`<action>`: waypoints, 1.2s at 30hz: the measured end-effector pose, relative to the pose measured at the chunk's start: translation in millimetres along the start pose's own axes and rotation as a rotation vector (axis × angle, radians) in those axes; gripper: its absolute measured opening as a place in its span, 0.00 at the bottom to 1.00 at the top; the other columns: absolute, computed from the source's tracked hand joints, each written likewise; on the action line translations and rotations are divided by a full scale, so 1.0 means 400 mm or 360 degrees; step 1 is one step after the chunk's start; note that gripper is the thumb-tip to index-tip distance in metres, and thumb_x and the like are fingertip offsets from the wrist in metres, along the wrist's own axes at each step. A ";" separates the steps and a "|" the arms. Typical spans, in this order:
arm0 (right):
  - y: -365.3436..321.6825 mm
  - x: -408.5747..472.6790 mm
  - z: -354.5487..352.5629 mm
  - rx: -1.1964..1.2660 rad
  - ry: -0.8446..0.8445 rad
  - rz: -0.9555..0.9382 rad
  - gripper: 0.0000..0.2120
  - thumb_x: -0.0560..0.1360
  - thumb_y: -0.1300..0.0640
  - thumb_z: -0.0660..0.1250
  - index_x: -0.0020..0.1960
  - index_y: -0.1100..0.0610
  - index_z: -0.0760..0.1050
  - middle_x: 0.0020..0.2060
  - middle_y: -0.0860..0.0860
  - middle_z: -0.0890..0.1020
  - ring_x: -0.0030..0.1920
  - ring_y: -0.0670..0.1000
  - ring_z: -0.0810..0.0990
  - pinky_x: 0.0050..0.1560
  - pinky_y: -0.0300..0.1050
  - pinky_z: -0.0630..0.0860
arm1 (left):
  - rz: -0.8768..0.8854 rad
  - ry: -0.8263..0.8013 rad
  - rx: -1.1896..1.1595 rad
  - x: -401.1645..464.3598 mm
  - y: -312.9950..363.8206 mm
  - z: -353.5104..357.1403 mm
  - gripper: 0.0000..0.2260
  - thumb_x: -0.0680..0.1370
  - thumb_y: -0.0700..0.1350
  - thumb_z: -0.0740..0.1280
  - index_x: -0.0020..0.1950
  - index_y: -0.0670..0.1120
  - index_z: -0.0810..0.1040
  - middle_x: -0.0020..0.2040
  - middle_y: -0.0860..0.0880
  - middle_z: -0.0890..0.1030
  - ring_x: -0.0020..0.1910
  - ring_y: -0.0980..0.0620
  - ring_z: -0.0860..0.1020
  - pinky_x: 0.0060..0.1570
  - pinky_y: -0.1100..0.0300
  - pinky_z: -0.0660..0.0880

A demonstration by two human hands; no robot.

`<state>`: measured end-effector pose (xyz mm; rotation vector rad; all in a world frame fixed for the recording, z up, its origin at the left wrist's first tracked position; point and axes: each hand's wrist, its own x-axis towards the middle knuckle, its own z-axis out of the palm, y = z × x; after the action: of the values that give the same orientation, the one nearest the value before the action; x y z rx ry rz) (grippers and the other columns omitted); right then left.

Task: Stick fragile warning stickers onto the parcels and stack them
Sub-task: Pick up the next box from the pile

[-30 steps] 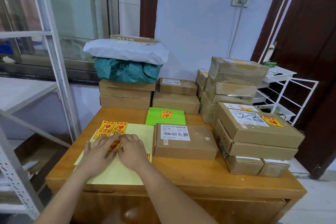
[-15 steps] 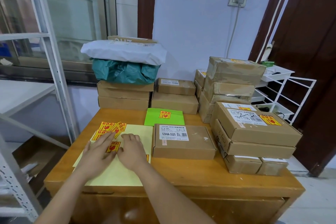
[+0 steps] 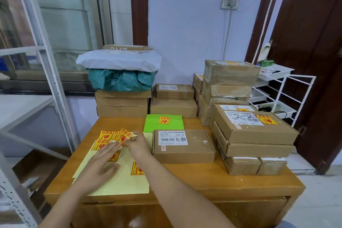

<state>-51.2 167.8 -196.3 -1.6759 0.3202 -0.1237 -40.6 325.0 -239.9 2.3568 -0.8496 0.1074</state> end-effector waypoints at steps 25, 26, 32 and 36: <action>0.012 -0.012 -0.512 -0.0242 0.0490 -0.0154 0.07 0.78 0.67 0.59 0.52 0.57 0.71 0.38 0.50 0.77 0.38 0.49 0.72 0.33 0.34 0.66 | 0.0064 -0.0155 0.0235 0.235 0.375 0.197 0.22 0.81 0.53 0.57 0.74 0.48 0.62 0.73 0.50 0.67 0.71 0.52 0.65 0.65 0.59 0.63; 0.015 -0.011 -0.519 -0.0245 0.0492 -0.0137 0.08 0.79 0.66 0.59 0.55 0.57 0.71 0.38 0.50 0.76 0.36 0.48 0.71 0.30 0.32 0.65 | 0.0106 -0.0164 0.0307 0.236 0.373 0.201 0.21 0.81 0.53 0.56 0.73 0.48 0.63 0.73 0.51 0.66 0.71 0.52 0.63 0.66 0.60 0.62; 0.024 -0.011 -0.520 -0.0440 0.0497 -0.0117 0.12 0.78 0.66 0.59 0.61 0.63 0.70 0.44 0.53 0.77 0.37 0.44 0.73 0.29 0.27 0.66 | 0.0161 -0.0251 0.0341 0.228 0.344 0.172 0.20 0.82 0.52 0.56 0.72 0.47 0.65 0.74 0.52 0.63 0.72 0.53 0.62 0.66 0.63 0.61; 0.038 -0.004 -0.500 -0.0570 0.0498 -0.0122 0.14 0.77 0.65 0.61 0.62 0.61 0.71 0.49 0.54 0.77 0.46 0.51 0.76 0.41 0.39 0.69 | 0.0074 -0.0336 0.0301 0.235 0.329 0.153 0.19 0.81 0.50 0.60 0.70 0.47 0.68 0.71 0.51 0.67 0.68 0.52 0.66 0.61 0.63 0.64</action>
<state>-108.2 -24.1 -184.2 -2.0267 0.5375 -0.4082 -53.2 159.1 -193.3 2.5584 -1.0355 -0.0455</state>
